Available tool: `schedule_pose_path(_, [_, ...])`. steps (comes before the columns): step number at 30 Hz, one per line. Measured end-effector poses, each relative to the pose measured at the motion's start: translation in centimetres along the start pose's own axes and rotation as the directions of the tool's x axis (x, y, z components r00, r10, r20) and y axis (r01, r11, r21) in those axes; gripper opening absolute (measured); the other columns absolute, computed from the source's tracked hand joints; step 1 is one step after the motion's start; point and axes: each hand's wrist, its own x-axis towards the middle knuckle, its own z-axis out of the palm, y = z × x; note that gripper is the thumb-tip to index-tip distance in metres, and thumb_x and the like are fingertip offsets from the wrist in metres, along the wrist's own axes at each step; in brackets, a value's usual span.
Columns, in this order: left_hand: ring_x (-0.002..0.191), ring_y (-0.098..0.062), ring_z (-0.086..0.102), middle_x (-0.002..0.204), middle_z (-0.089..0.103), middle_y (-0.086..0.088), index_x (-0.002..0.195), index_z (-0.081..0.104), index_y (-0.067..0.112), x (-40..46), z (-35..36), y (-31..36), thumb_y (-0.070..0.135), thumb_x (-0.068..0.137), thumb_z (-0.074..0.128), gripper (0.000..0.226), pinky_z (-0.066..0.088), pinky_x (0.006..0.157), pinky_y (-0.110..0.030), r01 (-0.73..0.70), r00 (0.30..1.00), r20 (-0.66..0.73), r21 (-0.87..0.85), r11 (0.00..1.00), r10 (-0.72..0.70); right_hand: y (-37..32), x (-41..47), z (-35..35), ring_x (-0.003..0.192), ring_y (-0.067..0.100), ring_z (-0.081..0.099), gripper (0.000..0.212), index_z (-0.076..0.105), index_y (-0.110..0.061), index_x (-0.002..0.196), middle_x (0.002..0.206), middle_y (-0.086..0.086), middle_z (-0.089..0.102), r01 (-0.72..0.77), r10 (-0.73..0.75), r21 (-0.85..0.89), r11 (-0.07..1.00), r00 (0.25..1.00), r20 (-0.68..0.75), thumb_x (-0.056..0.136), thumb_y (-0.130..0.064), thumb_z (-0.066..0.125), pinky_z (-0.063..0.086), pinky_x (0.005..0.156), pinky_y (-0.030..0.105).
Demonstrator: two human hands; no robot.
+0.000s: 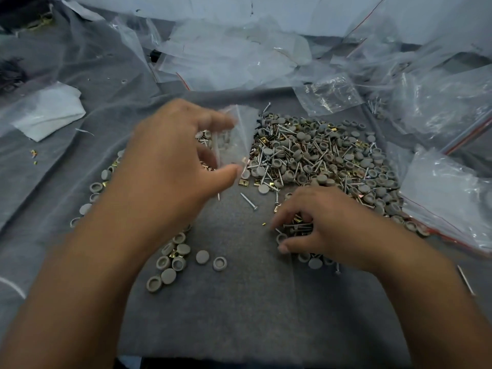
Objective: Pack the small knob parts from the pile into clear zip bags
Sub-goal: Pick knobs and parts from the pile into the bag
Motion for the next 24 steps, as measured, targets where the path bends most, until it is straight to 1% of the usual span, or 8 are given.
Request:
schedule_pose_path(3, [0.083, 0.016, 0.062, 0.105, 0.057, 0.028, 0.111, 0.058, 0.049, -0.1, -0.6, 0.4, 0.045, 0.065, 0.077, 0.051, 0.053, 0.068, -0.018, 0.027, 0.999, 0.024, 0.001, 1.0, -0.027, -0.1, 0.4, 0.4, 0.096, 0.001, 0.055, 0.018, 0.067, -0.044, 0.092, 0.096, -0.022, 0.054, -0.009, 0.009, -0.043, 0.999, 1.0, -0.004, 0.081, -0.048, 0.081, 0.053, 0.088, 0.036])
schedule_pose_path(5, [0.081, 0.016, 0.063, 0.106, 0.06, 0.023, 0.105, 0.056, 0.052, -0.1, -0.9, 0.6, 0.04, 0.068, 0.079, 0.046, 0.054, 0.065, -0.013, 0.037, 0.999, -0.025, -0.059, 0.998, -0.039, 0.0, 0.5, 0.6, 0.092, 0.0, 0.054, 0.018, 0.061, -0.041, 0.086, 0.093, -0.021, 0.056, -0.023, 0.023, -0.036, 0.999, 1.0, 0.016, 0.084, -0.046, 0.078, 0.053, 0.084, 0.036])
schedule_pose_path(8, [0.078, 0.012, 0.065, 0.107, 0.065, 0.015, 0.104, 0.057, 0.052, -0.2, -1.0, 0.6, 0.033, 0.071, 0.08, 0.044, 0.055, 0.061, -0.014, 0.062, 0.994, -0.081, -0.119, 0.991, -0.072, 0.4, 0.3, 0.7, 0.08, -0.008, 0.056, 0.015, 0.061, -0.039, 0.088, 0.084, -0.023, 0.061, -0.039, 0.042, 0.092, 0.995, 0.999, -0.032, 0.088, -0.042, 0.076, 0.044, 0.066, 0.017])
schedule_pose_path(10, [0.076, 0.011, 0.065, 0.11, 0.065, 0.016, 0.103, 0.058, 0.051, -0.4, -1.0, 0.5, 0.032, 0.072, 0.077, 0.041, 0.054, 0.062, -0.016, 0.057, 0.995, -0.072, -0.097, 0.994, -0.064, 0.4, 0.2, 0.5, 0.08, -0.01, 0.054, 0.01, 0.061, -0.041, 0.095, 0.085, -0.023, 0.059, -0.033, 0.052, 0.138, 0.99, 0.99, -0.134, 0.092, -0.04, 0.071, 0.038, 0.06, 0.014])
schedule_pose_path(14, [0.075, 0.006, 0.061, 0.114, 0.057, 0.013, 0.123, 0.062, 0.037, -0.5, 0.1, 0.2, 0.025, 0.081, 0.062, 0.044, 0.044, 0.062, -0.009, 0.042, 0.999, 0.011, 0.003, 0.999, -0.042, 0.1, 0.8, 0.8, 0.086, -0.002, 0.051, 0.015, 0.065, -0.044, 0.112, 0.094, -0.019, 0.052, -0.052, 0.051, -0.011, 0.999, 0.99, -0.132, 0.098, -0.041, 0.06, 0.051, 0.078, 0.032])
schedule_pose_path(18, [0.082, -0.004, 0.05, 0.117, 0.048, 0.01, 0.124, 0.064, 0.036, -0.5, 1.4, -0.1, 0.018, 0.088, 0.049, 0.043, 0.034, 0.072, -0.006, 0.033, 0.995, 0.089, 0.087, 0.996, -0.041, -0.5, 1.1, 1.2, 0.09, 0.004, 0.055, 0.01, 0.065, -0.042, 0.104, 0.096, -0.019, 0.051, -0.049, 0.038, -0.07, 0.996, 0.987, -0.155, 0.096, -0.04, 0.06, 0.055, 0.079, 0.038])
schedule_pose_path(21, [0.09, -0.003, 0.045, 0.112, 0.047, 0.005, 0.115, 0.068, 0.036, -0.6, 2.0, -0.3, 0.007, 0.094, 0.046, 0.042, 0.032, 0.076, -0.002, 0.033, 0.995, 0.093, 0.06, 0.998, -0.039, -0.3, 1.0, 1.1, 0.085, -0.001, 0.053, 0.004, 0.06, -0.041, 0.097, 0.093, -0.02, 0.052, -0.031, 0.021, -0.058, 0.998, 0.986, -0.165, 0.095, -0.038, 0.063, 0.052, 0.075, 0.033])
schedule_pose_path(24, [0.096, 0.004, 0.043, 0.107, 0.044, 0.01, 0.116, 0.068, 0.039, -0.6, 2.2, -0.5, 0.009, 0.098, 0.044, 0.043, 0.033, 0.076, -0.001, 0.049, 0.993, 0.105, 0.067, 0.997, -0.056, -0.3, 0.7, 0.4, 0.081, -0.004, 0.052, 0.009, 0.059, -0.04, 0.091, 0.092, -0.021, 0.055, 0.039, -0.004, 0.115, 0.993, 0.956, -0.293, 0.093, -0.035, 0.066, 0.039, 0.068, 0.015])
